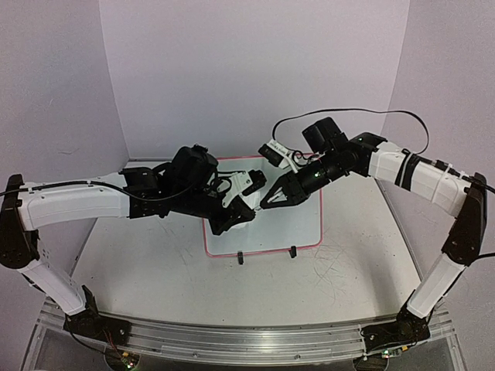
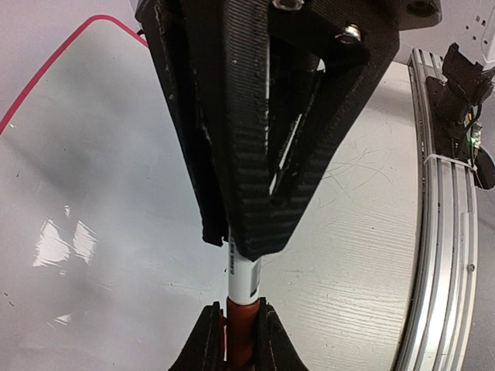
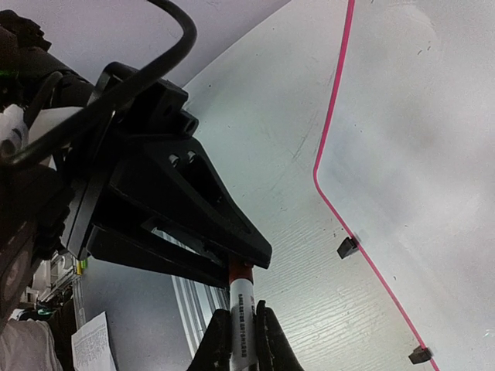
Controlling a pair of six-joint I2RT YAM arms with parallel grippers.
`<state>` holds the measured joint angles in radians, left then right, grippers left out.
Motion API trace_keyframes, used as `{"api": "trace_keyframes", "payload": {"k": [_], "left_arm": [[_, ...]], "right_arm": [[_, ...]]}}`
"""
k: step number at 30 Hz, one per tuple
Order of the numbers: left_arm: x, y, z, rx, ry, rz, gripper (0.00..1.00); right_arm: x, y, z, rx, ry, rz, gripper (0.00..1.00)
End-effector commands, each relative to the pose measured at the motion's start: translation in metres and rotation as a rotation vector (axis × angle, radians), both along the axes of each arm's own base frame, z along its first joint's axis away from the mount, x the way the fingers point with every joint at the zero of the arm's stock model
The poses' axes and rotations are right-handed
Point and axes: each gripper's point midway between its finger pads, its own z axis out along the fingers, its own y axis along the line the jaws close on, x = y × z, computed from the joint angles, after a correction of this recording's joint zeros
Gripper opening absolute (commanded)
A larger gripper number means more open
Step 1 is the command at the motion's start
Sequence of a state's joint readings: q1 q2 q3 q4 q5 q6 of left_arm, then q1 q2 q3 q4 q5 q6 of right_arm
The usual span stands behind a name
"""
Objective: Write a sentence on the whiteboard
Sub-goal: Open the pen cap from the whiteboard marker, then put down the pen cap at the corner of the board.
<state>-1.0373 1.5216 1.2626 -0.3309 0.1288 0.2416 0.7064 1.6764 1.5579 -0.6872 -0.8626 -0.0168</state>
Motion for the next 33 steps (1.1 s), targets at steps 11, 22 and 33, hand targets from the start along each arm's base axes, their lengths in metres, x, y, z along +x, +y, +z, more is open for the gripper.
{"api": "trace_keyframes", "payload": {"k": [11, 22, 33], "left_arm": [[-0.008, 0.076, 0.035, -0.036, -0.194, 0.126, 0.0], [0.044, 0.2, 0.031, -0.314, -0.096, 1.005, 0.0], [0.038, 0.238, -0.093, -0.226, 0.219, 1.354, 0.0]], "right_arm": [[0.032, -0.151, 0.121, 0.14, -0.476, -0.42, 0.0], [0.062, -0.175, 0.152, 0.353, -0.408, -0.792, 0.0], [0.075, -0.199, 0.173, 0.354, -0.611, -0.913, 0.0]]}}
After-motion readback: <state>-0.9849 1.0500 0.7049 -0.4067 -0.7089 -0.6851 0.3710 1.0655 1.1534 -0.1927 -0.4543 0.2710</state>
